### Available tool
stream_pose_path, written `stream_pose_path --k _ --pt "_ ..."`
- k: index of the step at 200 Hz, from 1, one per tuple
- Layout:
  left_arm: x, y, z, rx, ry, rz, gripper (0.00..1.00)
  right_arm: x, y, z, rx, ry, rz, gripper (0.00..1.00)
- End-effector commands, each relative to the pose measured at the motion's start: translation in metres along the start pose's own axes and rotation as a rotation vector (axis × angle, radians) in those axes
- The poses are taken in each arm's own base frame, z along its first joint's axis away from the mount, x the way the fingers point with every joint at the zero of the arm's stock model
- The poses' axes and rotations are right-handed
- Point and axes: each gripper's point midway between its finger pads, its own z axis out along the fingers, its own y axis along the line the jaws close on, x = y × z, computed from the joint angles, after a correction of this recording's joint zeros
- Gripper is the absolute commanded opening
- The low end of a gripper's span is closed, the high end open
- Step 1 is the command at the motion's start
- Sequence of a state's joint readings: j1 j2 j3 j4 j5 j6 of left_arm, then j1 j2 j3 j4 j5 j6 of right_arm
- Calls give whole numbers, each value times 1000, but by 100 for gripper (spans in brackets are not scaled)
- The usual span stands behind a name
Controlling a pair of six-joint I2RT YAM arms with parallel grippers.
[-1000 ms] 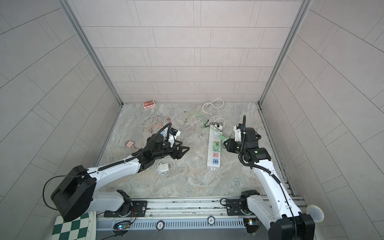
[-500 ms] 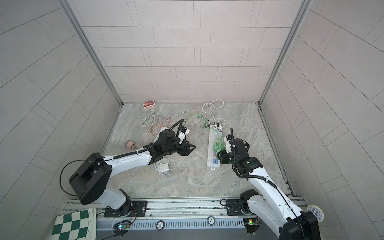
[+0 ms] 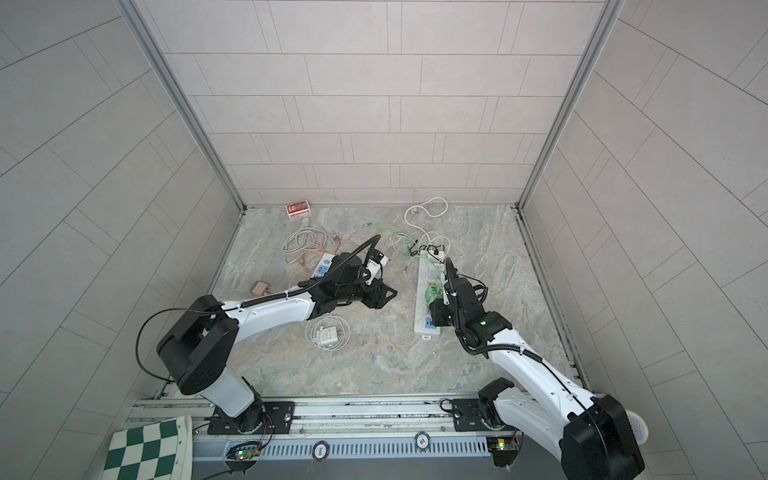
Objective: Insert the plug
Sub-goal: 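Carry the green charger over the strip with the right gripper while the left follows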
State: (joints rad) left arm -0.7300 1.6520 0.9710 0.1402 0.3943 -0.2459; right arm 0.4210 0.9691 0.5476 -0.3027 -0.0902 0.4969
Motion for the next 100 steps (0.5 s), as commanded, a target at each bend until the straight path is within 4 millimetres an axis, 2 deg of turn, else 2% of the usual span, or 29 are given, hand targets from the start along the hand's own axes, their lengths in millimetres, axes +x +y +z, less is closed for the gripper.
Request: stream_pose_path --k 1,38,52,54,58,100 --pt "-9 -4 6 3 19 25 67 -12 -12 -2 81 -70 -5 0" --pt "-10 -8 10 9 27 29 66 -35 -16 -15 126 -123 -30 0" --pt "-10 -9 12 8 30 31 66 -35 -18 -11 135 -104 -38 0" --pt "-10 -9 12 9 30 30 66 -43 -14 -14 127 -123 -37 0" --pt "-10 -9 13 10 32 30 66 -47 -12 -15 123 -130 -38 0" --pt "-9 -14 19 26 46 34 64 -56 -8 -9 117 -141 -48 0"
